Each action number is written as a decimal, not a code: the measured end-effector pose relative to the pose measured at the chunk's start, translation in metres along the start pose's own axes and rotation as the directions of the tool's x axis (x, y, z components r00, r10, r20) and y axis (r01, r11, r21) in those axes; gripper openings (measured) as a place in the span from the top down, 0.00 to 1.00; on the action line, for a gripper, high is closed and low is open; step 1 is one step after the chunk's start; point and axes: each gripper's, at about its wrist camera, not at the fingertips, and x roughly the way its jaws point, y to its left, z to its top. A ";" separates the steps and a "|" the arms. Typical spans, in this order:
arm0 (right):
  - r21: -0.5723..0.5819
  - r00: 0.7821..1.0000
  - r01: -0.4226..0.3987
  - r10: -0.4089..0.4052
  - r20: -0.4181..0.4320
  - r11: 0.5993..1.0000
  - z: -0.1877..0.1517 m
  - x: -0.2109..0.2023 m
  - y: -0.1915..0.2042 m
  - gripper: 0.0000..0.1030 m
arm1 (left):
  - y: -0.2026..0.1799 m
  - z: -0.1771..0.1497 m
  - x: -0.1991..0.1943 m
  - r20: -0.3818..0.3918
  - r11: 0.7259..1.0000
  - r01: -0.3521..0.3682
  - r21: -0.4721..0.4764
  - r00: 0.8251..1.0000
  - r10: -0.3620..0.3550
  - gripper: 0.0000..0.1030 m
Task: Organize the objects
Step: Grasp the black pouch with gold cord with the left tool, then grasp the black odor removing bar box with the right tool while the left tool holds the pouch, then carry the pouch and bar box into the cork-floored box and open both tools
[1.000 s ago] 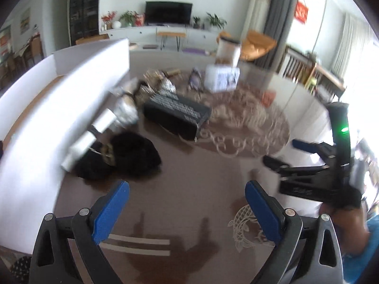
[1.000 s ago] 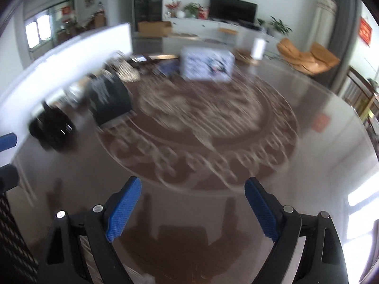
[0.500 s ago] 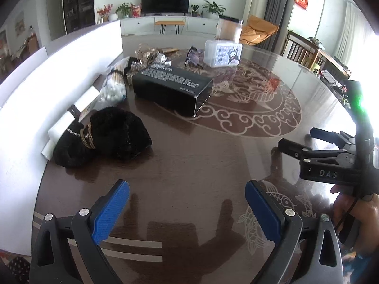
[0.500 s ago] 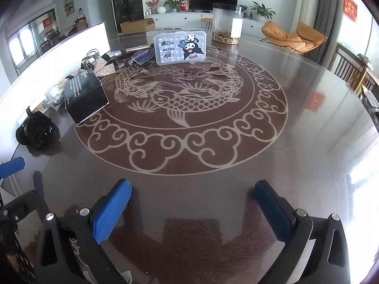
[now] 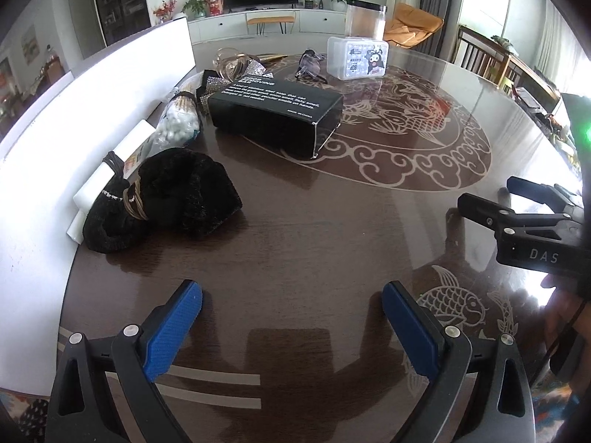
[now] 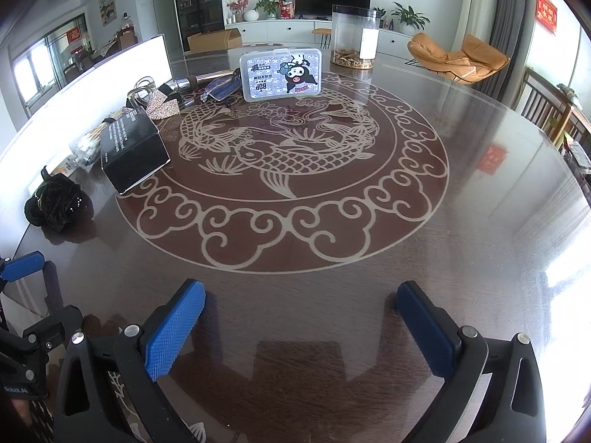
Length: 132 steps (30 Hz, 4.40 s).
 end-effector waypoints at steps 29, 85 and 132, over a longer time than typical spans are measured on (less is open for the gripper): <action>0.000 1.000 0.000 0.000 -0.001 1.000 0.000 0.001 0.000 0.00 | 0.047 0.056 0.016 0.172 0.987 -0.036 -0.158 0.983 0.064 0.03; -0.008 0.998 -0.056 0.056 -0.011 0.998 0.007 0.004 0.002 0.00 | 0.041 0.030 0.015 0.035 0.997 0.062 0.043 0.997 -0.063 0.54; -0.106 0.997 -0.080 0.080 -0.006 0.991 0.000 -0.015 0.045 0.00 | 0.048 0.029 0.026 0.017 1.000 -0.009 0.010 1.000 0.008 0.00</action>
